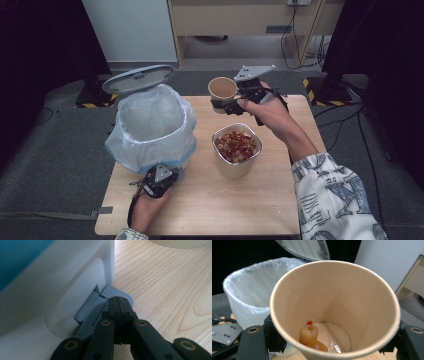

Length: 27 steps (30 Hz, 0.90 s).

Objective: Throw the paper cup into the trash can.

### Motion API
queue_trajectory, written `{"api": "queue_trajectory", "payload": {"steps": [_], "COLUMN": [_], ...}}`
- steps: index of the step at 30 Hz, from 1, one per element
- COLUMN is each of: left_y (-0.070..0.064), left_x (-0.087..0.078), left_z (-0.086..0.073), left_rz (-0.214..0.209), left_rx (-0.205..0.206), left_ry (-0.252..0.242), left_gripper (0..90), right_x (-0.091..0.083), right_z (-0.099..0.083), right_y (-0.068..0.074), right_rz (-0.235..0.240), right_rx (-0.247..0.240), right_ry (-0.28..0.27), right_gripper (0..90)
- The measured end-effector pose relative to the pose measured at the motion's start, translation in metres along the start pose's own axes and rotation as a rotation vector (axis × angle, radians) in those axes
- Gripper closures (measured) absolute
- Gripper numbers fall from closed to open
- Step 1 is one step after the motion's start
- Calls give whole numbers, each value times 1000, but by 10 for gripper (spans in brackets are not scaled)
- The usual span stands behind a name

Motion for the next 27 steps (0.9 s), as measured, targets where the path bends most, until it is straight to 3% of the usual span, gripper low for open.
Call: {"api": "queue_trajectory", "payload": {"steps": [14,27], "left_y": [0,0], "left_x": [0,0], "left_z": [0,-1], "left_rz": [-1,-5], "left_rx": [-4,-12], "left_ry": [-4,-6], "left_gripper": [895,895], "right_x": [48,103], "right_z": [35,38], "right_y": [44,76], "right_rz": [114,184], "right_rx": [14,6], "right_ry": [-9,37], "right_gripper": [279,264]}}
Point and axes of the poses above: each handheld gripper's, and its own axes: x roughly forward along the jaws, z roughly out of its top, y roughly to its left, the point moved 1 cm from there along x, roughly forward along the jaws, and after that the axes turned 4 degrees about x, right-handed, at the moved point
